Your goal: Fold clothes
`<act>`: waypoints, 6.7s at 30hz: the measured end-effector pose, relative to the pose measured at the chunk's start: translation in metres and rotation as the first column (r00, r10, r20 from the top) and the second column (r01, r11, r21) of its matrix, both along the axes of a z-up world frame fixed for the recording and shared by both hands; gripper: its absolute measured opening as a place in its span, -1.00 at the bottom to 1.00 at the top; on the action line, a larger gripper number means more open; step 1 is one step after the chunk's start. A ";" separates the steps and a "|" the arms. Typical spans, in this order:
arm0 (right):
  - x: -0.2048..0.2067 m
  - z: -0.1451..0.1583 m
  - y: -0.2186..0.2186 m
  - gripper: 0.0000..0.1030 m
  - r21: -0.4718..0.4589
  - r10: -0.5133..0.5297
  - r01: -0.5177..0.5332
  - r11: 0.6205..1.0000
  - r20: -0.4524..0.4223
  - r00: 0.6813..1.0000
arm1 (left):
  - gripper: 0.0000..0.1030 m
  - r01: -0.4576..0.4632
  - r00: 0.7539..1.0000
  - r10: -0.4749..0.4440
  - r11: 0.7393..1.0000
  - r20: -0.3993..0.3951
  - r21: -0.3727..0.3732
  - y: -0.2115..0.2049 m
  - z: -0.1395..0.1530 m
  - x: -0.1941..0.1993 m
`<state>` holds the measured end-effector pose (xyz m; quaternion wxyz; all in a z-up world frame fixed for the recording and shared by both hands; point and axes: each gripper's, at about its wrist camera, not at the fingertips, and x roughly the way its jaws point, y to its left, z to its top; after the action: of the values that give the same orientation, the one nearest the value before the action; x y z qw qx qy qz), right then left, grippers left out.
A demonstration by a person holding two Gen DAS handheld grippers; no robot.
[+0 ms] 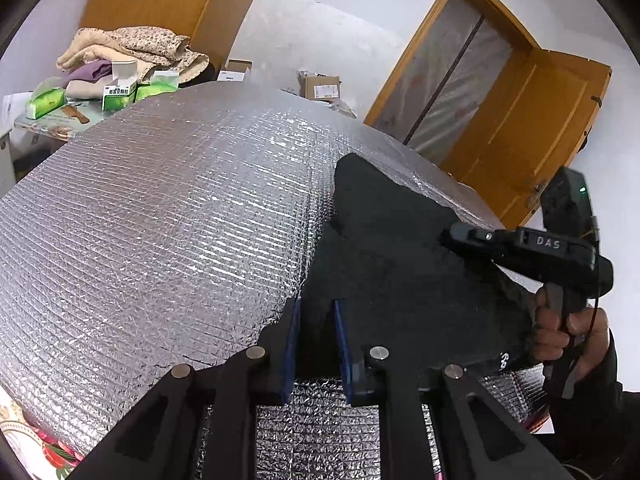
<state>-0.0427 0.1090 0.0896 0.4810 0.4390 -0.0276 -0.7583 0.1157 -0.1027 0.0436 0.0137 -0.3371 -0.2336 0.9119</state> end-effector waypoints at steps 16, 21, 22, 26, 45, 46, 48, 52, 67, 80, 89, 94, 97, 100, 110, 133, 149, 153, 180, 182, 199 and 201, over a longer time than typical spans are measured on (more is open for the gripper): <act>-0.021 -0.002 -0.125 -0.16 0.142 0.146 -0.142 0.980 -0.016 0.989 | -0.63 0.017 1.000 -0.017 1.000 -0.004 -0.011 0.003 0.000 -0.012; -0.029 -0.021 -0.139 -0.84 0.217 0.116 -0.118 0.969 0.019 0.993 | -0.64 0.027 0.999 -0.028 0.999 -0.018 -0.029 0.003 -0.003 -0.010; -0.031 -0.023 -0.140 -0.86 0.220 0.112 -0.114 0.969 0.022 0.994 | -0.67 0.028 0.999 -0.029 0.999 -0.019 -0.041 0.005 -0.003 -0.009; -0.035 -0.023 -0.141 -0.91 0.218 0.098 -0.096 0.971 0.004 0.995 | -0.77 0.019 0.999 -0.020 0.999 -0.028 -0.034 0.005 -0.005 -0.005; -0.025 0.034 -0.047 -0.73 -0.027 0.043 -0.044 0.999 -0.053 0.998 | -0.77 -0.026 0.998 0.023 0.999 -0.061 -0.041 -0.005 0.008 0.016; -0.022 0.031 -0.038 -0.73 -0.030 0.044 -0.045 0.999 -0.043 0.998 | -0.77 -0.031 0.997 0.028 0.999 -0.072 -0.043 -0.005 0.012 0.017; -0.016 0.024 -0.026 -0.73 -0.023 0.045 -0.046 0.999 -0.035 0.998 | -0.77 -0.025 0.995 0.020 0.998 -0.098 -0.049 -0.003 0.021 0.015; -0.027 -0.001 -0.007 -0.75 -0.013 -0.011 0.012 1.000 0.028 1.000 | -0.77 0.016 0.996 -0.022 0.998 -0.088 -0.069 0.009 0.023 -0.005; -0.008 -0.005 0.057 -0.71 -0.137 -0.013 0.029 0.990 0.117 0.993 | -0.78 0.127 0.987 -0.136 0.987 -0.091 -0.098 0.048 0.032 -0.010; 0.077 -0.023 0.073 -0.65 -0.014 0.140 -0.143 0.990 -0.137 0.981 | -0.78 0.286 0.956 -0.291 0.953 -0.043 -0.098 0.095 0.020 -0.018; 0.057 -0.021 0.087 -0.85 -0.073 0.063 -0.063 0.995 -0.011 0.998 | -0.74 0.297 0.954 -0.299 0.952 -0.018 -0.075 0.104 -0.001 -0.010; 0.039 -0.010 0.089 -0.82 -0.079 -0.025 0.024 0.997 -0.012 1.000 | -0.74 0.305 0.951 -0.308 0.946 -0.006 -0.114 0.104 0.006 -0.011; 0.022 -0.008 0.084 -0.82 -0.081 -0.070 0.072 0.994 0.025 0.997 | -0.74 0.270 0.960 -0.277 0.954 -0.036 -0.131 0.094 0.018 -0.010; 0.007 -0.006 0.078 -0.77 -0.083 -0.111 0.115 0.990 0.054 0.992 | -0.74 0.194 0.975 -0.208 0.969 -0.076 -0.153 0.074 0.034 -0.014; -0.011 -0.018 0.079 -0.76 -0.078 -0.158 0.170 0.982 0.138 0.978 | -0.74 0.102 0.992 -0.115 0.973 -0.053 -0.209 0.042 0.050 -0.089; -0.029 -0.008 0.080 -0.75 -0.109 -0.173 0.185 0.977 0.111 0.979 | -0.83 -0.004 1.000 0.005 0.993 0.005 -0.116 -0.001 0.027 -0.127; -0.047 -0.025 0.023 -0.86 -0.004 -0.107 0.108 0.994 0.061 0.992 | -0.85 -0.051 0.995 0.057 0.995 0.083 -0.083 -0.026 0.000 -0.145; -0.037 -0.015 0.033 -0.75 -0.033 -0.085 0.087 0.996 0.064 0.994 | -0.87 -0.068 0.995 0.076 0.990 0.061 -0.120 -0.026 0.011 -0.132; 0.051 -0.011 0.070 -0.74 0.017 0.138 -0.137 0.990 -0.049 0.989 | -0.85 0.313 0.950 -0.312 0.946 0.016 -0.084 0.117 0.005 -0.032; 0.051 -0.016 0.069 -0.74 0.040 0.146 -0.144 0.989 -0.037 0.989 | -0.83 0.308 0.951 -0.310 0.945 0.001 -0.107 0.119 0.002 -0.030; 0.048 -0.005 0.069 -0.67 -0.028 0.163 -0.165 0.986 -0.047 0.985 | -0.84 0.055 0.998 -0.060 0.988 -0.029 -0.145 0.057 0.020 -0.027; 0.052 -0.017 0.067 -0.67 0.005 0.189 -0.189 0.982 -0.033 0.981 | -0.84 0.031 1.000 -0.031 0.989 -0.001 -0.143 0.049 0.009 -0.027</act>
<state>0.0094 0.1761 0.0726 0.5508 0.4275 0.0229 -0.7165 0.0885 -0.0537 0.0524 0.0039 -0.3395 -0.1624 0.9265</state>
